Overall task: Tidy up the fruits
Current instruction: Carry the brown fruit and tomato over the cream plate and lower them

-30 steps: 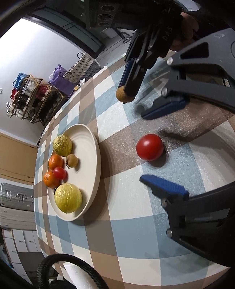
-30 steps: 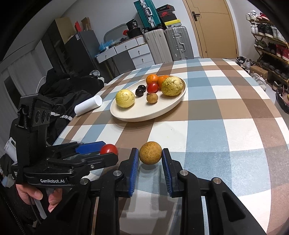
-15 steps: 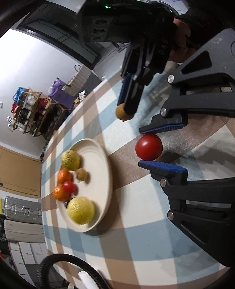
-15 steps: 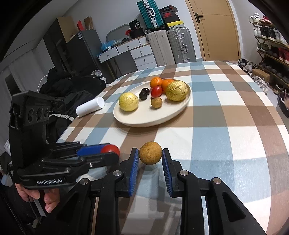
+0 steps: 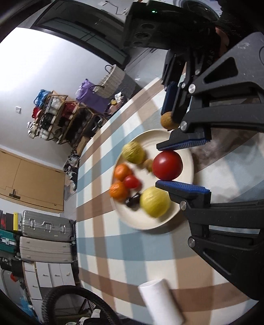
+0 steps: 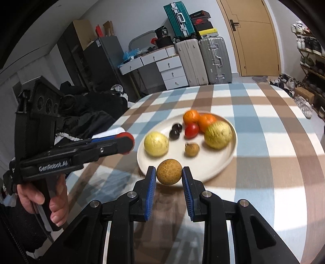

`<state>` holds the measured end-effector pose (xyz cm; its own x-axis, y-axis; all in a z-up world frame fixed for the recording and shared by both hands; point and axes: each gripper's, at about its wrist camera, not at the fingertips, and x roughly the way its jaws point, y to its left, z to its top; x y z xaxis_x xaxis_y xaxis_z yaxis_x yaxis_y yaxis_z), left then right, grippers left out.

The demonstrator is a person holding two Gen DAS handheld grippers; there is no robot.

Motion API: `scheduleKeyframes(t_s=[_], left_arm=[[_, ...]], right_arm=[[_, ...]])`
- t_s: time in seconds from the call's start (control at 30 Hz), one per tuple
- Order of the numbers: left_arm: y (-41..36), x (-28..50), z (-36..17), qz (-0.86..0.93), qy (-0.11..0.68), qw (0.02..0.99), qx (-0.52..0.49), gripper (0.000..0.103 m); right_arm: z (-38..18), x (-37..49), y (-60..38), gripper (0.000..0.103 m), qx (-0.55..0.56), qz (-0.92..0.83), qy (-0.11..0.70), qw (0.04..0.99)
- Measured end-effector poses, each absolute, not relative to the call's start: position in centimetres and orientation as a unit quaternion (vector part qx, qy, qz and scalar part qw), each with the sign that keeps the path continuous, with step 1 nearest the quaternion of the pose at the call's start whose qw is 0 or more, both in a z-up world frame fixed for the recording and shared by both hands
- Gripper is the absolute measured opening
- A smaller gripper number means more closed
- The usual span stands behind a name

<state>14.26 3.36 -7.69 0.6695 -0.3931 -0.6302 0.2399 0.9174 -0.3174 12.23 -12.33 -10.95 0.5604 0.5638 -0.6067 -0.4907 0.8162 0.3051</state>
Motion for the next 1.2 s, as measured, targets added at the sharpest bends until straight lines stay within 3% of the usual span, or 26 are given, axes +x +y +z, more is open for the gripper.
scheduleKeyframes(t_s=[0.4, 1.2], left_arm=[[5.2, 21.0, -6.7, -0.169, 0.368, 0.908, -0.106, 0.027], [6.8, 27.3, -11.9, -0.159, 0.424, 0.882, -0.128, 0.027]], right_arm=[[-8.4, 18.1, -9.9, 0.027, 0.064, 0.320, 0.342, 0.881], [-13.2, 23.4, -7.5, 0.027, 0.035, 0.303, 0.403, 0.863]])
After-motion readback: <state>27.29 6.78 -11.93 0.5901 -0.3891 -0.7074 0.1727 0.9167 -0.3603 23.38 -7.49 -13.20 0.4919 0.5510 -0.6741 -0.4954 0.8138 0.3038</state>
